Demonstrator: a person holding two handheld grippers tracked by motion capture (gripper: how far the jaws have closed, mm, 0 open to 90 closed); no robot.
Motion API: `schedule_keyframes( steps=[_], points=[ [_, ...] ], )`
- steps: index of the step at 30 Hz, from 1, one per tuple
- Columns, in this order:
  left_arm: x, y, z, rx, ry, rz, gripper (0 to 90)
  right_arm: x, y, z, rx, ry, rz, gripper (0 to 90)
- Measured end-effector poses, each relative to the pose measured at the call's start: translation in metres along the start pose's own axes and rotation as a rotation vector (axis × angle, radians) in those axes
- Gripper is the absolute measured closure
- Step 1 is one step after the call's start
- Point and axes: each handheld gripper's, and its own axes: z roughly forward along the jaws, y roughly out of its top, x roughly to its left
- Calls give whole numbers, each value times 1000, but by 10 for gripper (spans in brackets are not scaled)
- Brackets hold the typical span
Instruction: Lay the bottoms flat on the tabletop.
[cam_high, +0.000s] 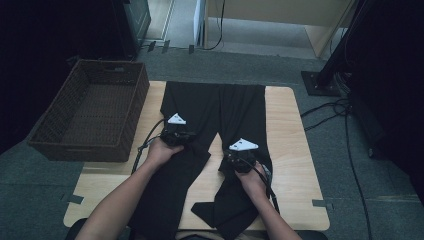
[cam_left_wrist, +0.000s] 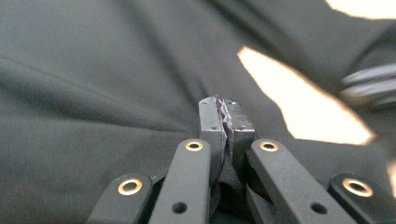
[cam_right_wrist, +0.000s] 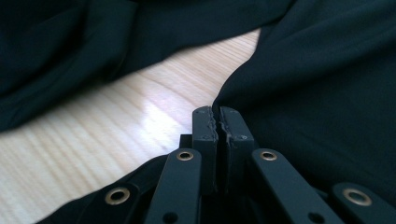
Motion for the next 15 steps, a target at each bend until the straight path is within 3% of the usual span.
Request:
schedule_keyframes(
  steps=[2, 4, 8, 11, 15],
  points=[
    [-8, 11, -1, -68, -41, -19, 891, -5, 0, 0, -1, -10, 9, 866],
    [-11, 19, -1, -84, -34, 6, 890, -8, 0, 1, -2, -19, 15, 866],
    [-7, 32, -1, -116, -15, 0, 888, -15, 1, 2, -11, -31, 50, 867],
    [-6, 37, 4, -92, 27, 24, 886, -21, 10, 5, 10, -19, 59, 865],
    [6, 29, 13, -43, 69, 0, 883, -22, 19, 18, 25, -20, 38, 794]
  ],
)
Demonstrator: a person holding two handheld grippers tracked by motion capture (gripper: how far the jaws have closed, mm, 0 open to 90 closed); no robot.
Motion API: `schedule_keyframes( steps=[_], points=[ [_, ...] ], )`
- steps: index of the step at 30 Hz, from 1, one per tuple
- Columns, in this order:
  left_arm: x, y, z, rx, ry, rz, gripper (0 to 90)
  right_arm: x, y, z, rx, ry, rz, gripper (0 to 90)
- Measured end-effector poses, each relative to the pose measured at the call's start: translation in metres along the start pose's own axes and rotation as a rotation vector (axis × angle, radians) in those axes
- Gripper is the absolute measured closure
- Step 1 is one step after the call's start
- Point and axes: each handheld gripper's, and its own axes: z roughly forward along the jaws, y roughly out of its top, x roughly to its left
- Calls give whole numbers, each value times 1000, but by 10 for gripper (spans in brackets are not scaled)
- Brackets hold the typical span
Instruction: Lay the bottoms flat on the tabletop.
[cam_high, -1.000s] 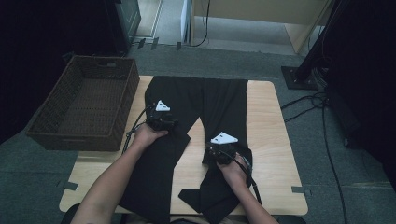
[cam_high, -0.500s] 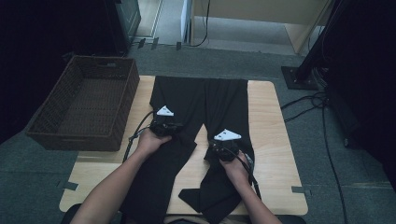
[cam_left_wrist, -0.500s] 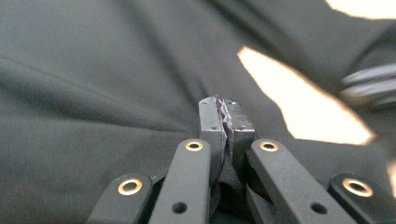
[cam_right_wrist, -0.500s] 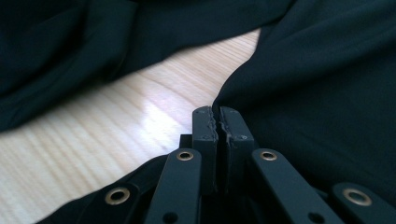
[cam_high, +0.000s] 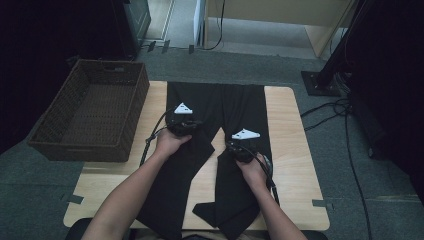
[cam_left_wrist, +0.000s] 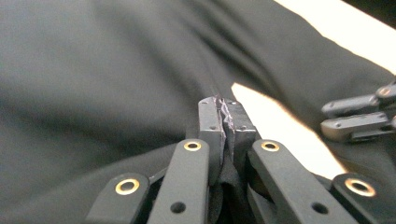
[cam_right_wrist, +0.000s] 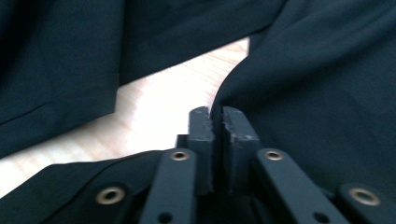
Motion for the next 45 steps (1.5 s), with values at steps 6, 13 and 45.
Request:
schedule_keyframes(
  steps=[6, 13, 45],
  points=[
    [16, -13, 3, 17, 30, -56, 875, -4, 4, 3, -14, -5, 8, 720],
    [27, -17, -1, 15, 15, -111, 700, 3, -4, -1, -34, -12, -27, 696],
    [7, -77, -56, 44, 66, -33, 563, -33, 3, -9, -66, -19, 60, 634]
  ],
)
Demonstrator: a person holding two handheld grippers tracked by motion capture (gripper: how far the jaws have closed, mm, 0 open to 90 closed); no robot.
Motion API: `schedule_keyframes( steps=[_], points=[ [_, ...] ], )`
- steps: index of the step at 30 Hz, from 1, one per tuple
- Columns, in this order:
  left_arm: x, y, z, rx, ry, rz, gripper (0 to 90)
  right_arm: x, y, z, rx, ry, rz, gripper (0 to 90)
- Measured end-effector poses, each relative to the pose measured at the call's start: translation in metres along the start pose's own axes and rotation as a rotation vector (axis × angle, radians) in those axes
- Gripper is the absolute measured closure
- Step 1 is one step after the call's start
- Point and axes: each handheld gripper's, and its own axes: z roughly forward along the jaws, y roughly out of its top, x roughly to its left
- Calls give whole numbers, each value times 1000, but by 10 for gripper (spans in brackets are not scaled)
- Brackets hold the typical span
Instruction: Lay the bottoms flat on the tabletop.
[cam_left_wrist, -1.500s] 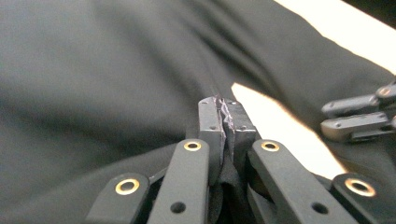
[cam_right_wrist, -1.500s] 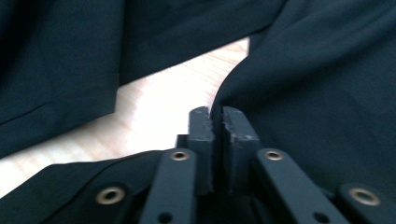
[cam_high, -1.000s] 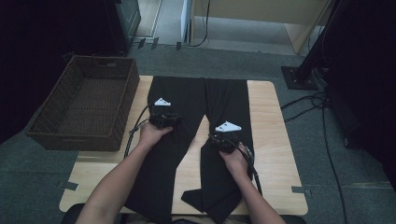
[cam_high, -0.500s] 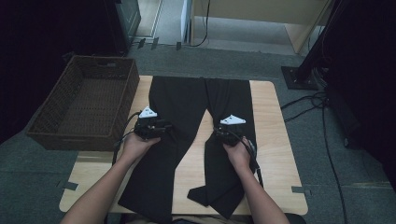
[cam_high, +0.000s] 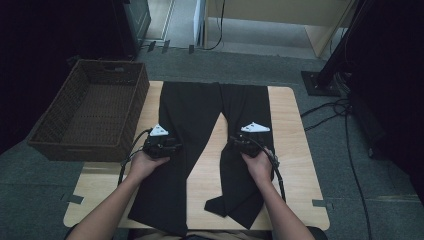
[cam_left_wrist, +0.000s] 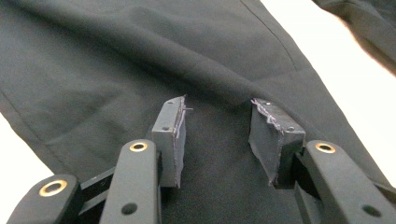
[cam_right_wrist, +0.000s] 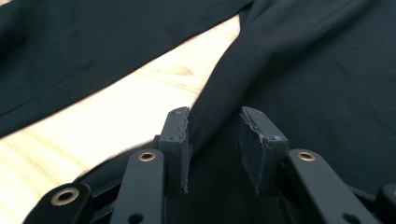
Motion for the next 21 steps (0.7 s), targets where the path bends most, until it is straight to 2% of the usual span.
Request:
schedule_keyframes(
  steps=[2, 4, 8, 12, 18, 20, 21],
  points=[
    [-1, 1, 2, -1, -8, -4, 573, 2, -3, -11, -2, -10, -36, 635],
    [-4, 3, 5, -1, -11, 3, 592, 4, -7, -18, 1, -5, -44, 641],
    [-11, 5, 9, 1, -1, 20, 597, 8, -19, -13, 74, -7, -53, 646],
    [-10, 5, 9, 2, -5, 16, 596, 7, -23, -12, 37, -2, -42, 678],
    [-10, 5, 9, -1, -19, 4, 563, 9, -24, -12, 35, 0, -48, 704],
    [-10, 5, 9, 0, -17, 7, 562, 10, -24, -11, 31, 7, -53, 766],
    [-10, 5, 9, 0, -17, 7, 563, 11, -24, -11, 32, 16, -57, 828]
  ],
)
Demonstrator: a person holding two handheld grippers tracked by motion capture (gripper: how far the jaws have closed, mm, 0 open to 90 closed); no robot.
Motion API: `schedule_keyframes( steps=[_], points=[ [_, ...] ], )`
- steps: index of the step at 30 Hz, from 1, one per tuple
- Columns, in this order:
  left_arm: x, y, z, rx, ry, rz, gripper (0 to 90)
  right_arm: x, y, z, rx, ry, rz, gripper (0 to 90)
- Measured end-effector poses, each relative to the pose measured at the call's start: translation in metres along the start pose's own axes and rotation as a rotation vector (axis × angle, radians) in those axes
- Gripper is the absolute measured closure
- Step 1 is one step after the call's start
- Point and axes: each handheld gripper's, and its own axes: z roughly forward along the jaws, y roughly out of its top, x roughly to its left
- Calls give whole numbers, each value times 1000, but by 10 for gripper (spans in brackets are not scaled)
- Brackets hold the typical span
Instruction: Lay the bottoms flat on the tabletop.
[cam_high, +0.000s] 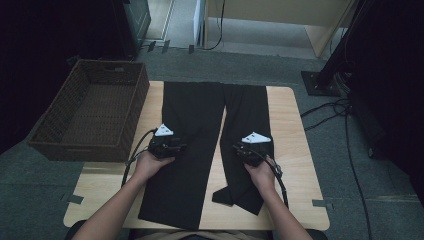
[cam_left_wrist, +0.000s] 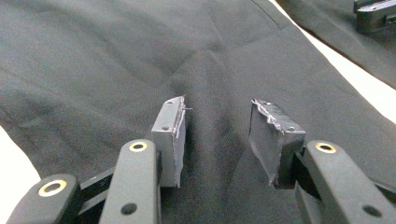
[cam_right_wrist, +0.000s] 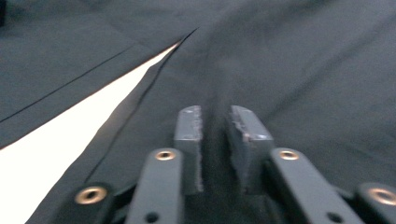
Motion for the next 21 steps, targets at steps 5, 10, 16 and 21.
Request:
schedule_keyframes(
  steps=[5, 10, 16, 21],
  points=[
    [-2, 0, 0, -1, 2, 5, 542, 12, -1, -1, 7, 31, -20, 900],
    [1, 6, -1, -12, -30, -19, 463, 22, -5, -9, 32, 96, -42, 900],
    [9, 27, 4, -24, 1, 5, 446, 28, -11, -16, 35, 107, -49, 900],
    [19, 50, 27, -25, 40, 45, 441, 30, -14, -17, 19, 100, -39, 900]
  ],
)
